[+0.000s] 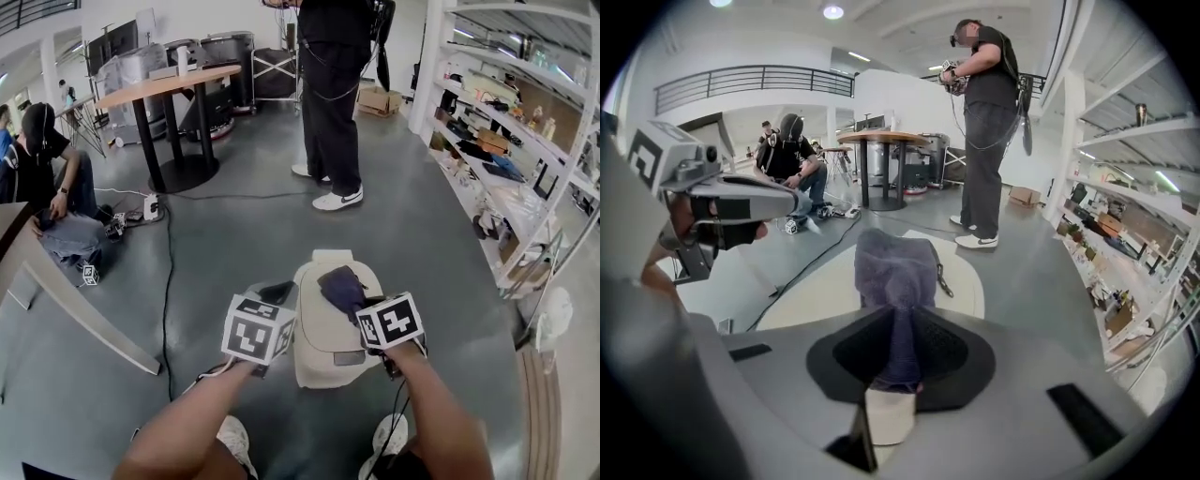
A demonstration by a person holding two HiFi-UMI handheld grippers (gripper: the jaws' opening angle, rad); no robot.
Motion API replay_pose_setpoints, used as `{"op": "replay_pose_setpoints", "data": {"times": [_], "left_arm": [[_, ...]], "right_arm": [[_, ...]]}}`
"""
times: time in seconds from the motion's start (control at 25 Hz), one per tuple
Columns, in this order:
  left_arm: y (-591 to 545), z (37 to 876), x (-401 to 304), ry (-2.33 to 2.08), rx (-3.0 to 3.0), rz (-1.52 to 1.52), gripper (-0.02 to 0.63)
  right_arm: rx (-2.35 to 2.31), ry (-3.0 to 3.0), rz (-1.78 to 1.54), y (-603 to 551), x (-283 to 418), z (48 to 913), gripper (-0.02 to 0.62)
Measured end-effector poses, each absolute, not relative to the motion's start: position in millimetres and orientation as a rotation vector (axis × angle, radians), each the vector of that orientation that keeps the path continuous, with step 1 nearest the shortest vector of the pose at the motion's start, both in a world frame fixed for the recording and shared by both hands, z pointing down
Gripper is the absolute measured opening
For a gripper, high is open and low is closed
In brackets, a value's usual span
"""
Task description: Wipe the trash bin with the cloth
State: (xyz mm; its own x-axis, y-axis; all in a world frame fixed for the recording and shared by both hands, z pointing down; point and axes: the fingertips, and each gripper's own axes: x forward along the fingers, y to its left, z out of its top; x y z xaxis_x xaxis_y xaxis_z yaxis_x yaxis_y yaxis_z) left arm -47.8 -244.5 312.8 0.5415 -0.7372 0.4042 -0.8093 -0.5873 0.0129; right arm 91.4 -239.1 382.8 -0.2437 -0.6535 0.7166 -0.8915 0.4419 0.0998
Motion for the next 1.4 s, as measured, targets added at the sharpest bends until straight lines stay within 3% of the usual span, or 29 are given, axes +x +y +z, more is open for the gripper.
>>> {"op": "replay_pose_setpoints", "data": {"times": [0.84, 1.4], "left_arm": [[-241.1, 315.7, 26.5, -1.185, 2.637, 0.528, -0.003], [-229.1, 306.9, -19.3, -1.263, 2.608, 0.527, -0.003]], "right_arm": [[1.406, -1.912, 0.488, -232.4, 155.3, 390.5, 0.066], [1.301, -2.117, 0.403, -209.0, 70.5, 348.3, 0.066]]}}
